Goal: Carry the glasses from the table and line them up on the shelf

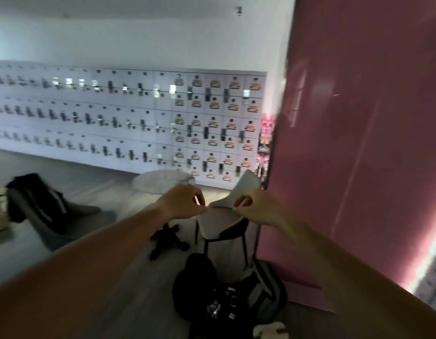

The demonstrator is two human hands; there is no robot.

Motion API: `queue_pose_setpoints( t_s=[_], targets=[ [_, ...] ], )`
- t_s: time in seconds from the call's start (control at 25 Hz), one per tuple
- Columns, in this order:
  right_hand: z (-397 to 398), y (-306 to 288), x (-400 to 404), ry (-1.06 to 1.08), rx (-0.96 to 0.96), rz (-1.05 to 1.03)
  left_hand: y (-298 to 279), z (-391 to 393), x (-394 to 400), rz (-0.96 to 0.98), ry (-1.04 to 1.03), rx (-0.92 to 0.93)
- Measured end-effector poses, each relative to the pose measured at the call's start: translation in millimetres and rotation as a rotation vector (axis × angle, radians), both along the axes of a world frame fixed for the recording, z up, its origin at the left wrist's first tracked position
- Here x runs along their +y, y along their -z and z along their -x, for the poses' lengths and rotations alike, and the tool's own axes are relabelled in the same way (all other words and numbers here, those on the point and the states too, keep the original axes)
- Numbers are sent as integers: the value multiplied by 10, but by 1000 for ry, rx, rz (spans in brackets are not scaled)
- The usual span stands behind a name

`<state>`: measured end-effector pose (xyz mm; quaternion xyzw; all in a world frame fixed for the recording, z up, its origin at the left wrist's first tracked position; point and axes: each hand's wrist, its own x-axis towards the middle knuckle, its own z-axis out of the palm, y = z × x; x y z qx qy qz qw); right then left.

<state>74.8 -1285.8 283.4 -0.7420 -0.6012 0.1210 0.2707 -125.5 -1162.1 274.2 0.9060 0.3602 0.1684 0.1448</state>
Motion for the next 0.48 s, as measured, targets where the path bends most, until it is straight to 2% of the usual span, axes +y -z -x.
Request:
queue_pose_setpoints(
  t_s=[0.2,0.48],
  targets=[
    [294,247,1449,-146,6,19,236,461,1118,2,-169,42],
    [66,284,3458,-241,36,68,332,532,2786,30,-289,130]
  ],
)
